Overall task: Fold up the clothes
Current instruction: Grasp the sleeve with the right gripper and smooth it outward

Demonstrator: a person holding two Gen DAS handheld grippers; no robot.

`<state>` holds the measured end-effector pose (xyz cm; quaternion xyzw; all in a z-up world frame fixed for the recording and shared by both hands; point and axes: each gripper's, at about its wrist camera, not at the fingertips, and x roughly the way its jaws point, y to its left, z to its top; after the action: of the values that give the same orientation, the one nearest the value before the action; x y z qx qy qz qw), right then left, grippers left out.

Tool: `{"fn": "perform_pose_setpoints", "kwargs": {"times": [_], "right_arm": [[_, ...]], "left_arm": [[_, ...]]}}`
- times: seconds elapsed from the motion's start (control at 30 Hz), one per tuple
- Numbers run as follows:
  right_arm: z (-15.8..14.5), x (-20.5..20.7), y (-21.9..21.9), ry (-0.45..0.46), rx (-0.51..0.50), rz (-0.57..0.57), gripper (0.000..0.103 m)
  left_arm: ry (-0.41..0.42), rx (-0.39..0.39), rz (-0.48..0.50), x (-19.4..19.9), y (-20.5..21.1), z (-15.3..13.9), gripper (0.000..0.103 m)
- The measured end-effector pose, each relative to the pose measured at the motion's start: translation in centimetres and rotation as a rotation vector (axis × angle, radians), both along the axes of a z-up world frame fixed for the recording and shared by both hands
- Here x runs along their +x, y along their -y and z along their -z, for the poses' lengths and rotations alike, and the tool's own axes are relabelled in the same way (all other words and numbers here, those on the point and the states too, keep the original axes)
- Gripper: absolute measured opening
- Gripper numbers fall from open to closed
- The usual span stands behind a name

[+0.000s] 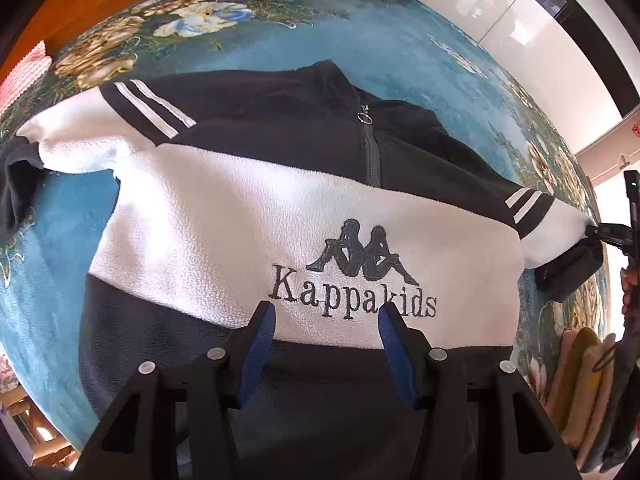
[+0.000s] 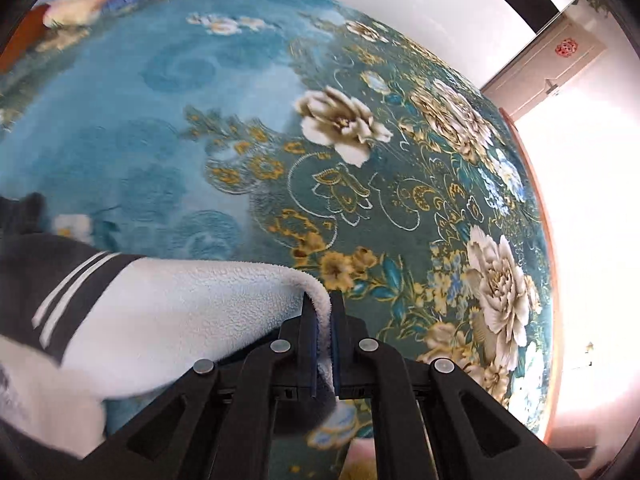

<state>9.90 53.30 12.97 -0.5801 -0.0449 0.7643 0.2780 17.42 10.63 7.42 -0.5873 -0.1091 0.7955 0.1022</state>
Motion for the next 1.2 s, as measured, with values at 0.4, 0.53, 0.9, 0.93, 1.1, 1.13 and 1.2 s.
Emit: {"fn": "perform_pose_setpoints", "kwargs": {"times": [0.4, 0.53, 0.9, 0.93, 1.1, 1.13, 1.2], "right_arm": [[-3.1, -0.4, 0.3, -0.138, -0.097, -0.017, 0.054], [-3.2, 1.9, 1.9, -0.119, -0.224, 0.007, 0.054], [5.5, 5.8, 2.1, 0.012, -0.345, 0.139, 0.043], [5.2, 5.9, 1.8, 0.011, -0.357, 0.147, 0.025], [0.1, 5.0, 0.3, -0.004, -0.218, 0.119, 0.011], [-1.3, 5.0, -0.5, -0.018, -0.189, 0.134, 0.011], [-3.3, 5.1, -2.5, -0.029, -0.124, 0.164, 0.011]], "left_arm": [[0.057, 0.030, -0.026, -0.2, 0.3, 1.5, 0.057], [0.057, 0.035, -0.036, -0.2, 0.3, 1.4, 0.057], [0.054, 0.064, -0.063, -0.1, 0.8, 1.2, 0.057], [0.060, 0.076, -0.078, -0.2, 1.1, 1.3, 0.057], [0.075, 0.083, -0.088, -0.5, 1.0, 1.8, 0.057], [0.074, 0.078, -0.081, -0.4, 0.9, 1.8, 0.057], [0.075, 0.073, -0.072, -0.5, 0.6, 1.9, 0.057]]}}
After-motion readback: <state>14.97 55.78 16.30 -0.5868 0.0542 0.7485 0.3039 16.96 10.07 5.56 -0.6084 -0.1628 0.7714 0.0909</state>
